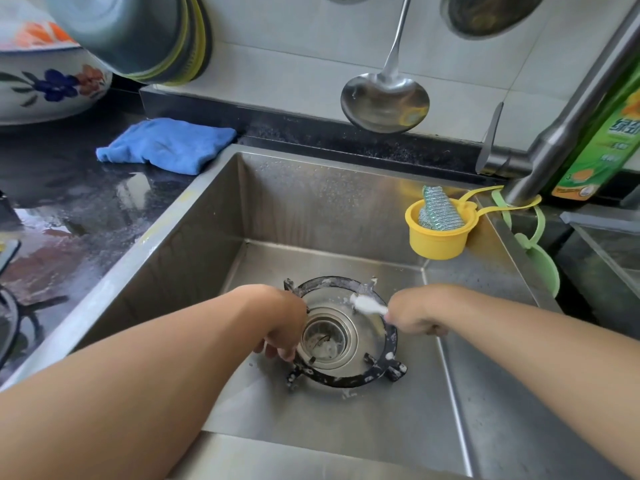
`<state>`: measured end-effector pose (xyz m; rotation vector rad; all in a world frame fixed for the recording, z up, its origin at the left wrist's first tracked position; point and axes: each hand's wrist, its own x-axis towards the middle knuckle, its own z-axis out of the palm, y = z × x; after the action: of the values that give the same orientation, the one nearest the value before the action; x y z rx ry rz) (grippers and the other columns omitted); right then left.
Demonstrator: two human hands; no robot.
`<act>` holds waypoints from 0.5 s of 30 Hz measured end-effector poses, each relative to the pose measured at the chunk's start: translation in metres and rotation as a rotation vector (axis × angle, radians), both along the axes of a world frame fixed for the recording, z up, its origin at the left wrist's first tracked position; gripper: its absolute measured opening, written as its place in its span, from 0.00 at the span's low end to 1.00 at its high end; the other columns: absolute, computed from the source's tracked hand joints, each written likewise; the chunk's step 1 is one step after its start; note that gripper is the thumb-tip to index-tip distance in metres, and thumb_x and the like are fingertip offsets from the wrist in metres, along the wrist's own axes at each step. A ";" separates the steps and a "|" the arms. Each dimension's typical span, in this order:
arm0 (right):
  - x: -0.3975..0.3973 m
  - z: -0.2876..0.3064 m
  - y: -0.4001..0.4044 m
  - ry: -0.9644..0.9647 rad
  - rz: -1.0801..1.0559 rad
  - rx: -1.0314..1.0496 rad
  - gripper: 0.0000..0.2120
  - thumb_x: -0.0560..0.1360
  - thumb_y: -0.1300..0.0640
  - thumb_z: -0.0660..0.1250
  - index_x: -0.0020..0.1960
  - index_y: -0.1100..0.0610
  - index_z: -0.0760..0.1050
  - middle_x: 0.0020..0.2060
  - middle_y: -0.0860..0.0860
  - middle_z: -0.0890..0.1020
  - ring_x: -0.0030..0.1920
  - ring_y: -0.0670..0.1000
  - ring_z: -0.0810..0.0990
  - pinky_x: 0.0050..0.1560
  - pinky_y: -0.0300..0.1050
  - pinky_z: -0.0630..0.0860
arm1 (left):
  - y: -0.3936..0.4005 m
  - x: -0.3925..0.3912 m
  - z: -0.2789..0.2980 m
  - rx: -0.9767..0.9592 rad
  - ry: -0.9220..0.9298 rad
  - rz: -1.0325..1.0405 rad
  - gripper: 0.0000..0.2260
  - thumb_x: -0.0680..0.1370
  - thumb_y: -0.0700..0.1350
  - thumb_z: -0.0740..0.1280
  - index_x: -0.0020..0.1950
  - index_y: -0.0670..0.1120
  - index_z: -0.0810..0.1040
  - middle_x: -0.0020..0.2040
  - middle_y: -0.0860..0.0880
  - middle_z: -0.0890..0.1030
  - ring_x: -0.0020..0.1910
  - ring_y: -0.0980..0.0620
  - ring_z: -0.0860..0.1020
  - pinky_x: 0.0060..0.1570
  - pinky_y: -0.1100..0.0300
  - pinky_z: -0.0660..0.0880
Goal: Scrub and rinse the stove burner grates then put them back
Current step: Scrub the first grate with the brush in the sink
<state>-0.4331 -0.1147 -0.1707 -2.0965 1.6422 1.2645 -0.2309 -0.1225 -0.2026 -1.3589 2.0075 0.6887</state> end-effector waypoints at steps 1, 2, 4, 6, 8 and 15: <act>0.000 0.000 0.000 -0.007 0.048 0.016 0.16 0.82 0.62 0.62 0.69 0.63 0.73 0.57 0.60 0.81 0.47 0.57 0.78 0.34 0.41 0.72 | -0.001 0.002 -0.001 -0.008 -0.032 0.013 0.14 0.79 0.46 0.71 0.64 0.44 0.81 0.50 0.49 0.87 0.39 0.49 0.83 0.56 0.53 0.81; -0.001 0.003 -0.003 -0.006 0.098 0.009 0.16 0.83 0.60 0.60 0.69 0.61 0.74 0.60 0.59 0.80 0.52 0.58 0.80 0.38 0.42 0.71 | -0.003 0.004 0.000 -0.021 -0.053 0.024 0.14 0.79 0.46 0.71 0.64 0.44 0.81 0.51 0.49 0.87 0.38 0.49 0.83 0.57 0.53 0.81; -0.006 0.004 -0.008 -0.026 0.052 -0.112 0.15 0.84 0.60 0.57 0.67 0.60 0.75 0.61 0.58 0.80 0.52 0.58 0.79 0.43 0.44 0.69 | -0.003 0.007 0.002 -0.053 -0.074 0.012 0.15 0.79 0.46 0.72 0.64 0.44 0.81 0.52 0.48 0.87 0.38 0.49 0.82 0.53 0.59 0.81; -0.009 0.009 -0.011 -0.091 -0.078 -0.216 0.14 0.84 0.59 0.57 0.66 0.58 0.76 0.59 0.56 0.80 0.51 0.58 0.79 0.43 0.45 0.71 | -0.002 0.006 0.005 -0.092 -0.062 -0.025 0.15 0.78 0.46 0.72 0.64 0.45 0.81 0.57 0.48 0.86 0.42 0.49 0.81 0.45 0.61 0.77; -0.008 0.014 -0.009 -0.056 -0.060 -0.216 0.15 0.84 0.58 0.56 0.67 0.59 0.75 0.60 0.56 0.80 0.51 0.58 0.79 0.43 0.46 0.71 | 0.000 0.005 0.005 -0.143 -0.064 -0.088 0.16 0.78 0.48 0.73 0.65 0.45 0.81 0.61 0.49 0.83 0.53 0.49 0.81 0.47 0.60 0.74; -0.001 0.021 0.012 0.074 0.005 0.145 0.16 0.84 0.54 0.59 0.61 0.59 0.82 0.31 0.52 0.74 0.26 0.51 0.68 0.17 0.35 0.64 | 0.003 0.004 0.004 -0.215 -0.043 -0.148 0.17 0.77 0.47 0.75 0.65 0.46 0.82 0.59 0.48 0.83 0.57 0.47 0.81 0.51 0.58 0.75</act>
<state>-0.4342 -0.1023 -0.1493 -1.9917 1.5242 1.4333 -0.2270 -0.1194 -0.1982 -1.3157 2.1706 0.3826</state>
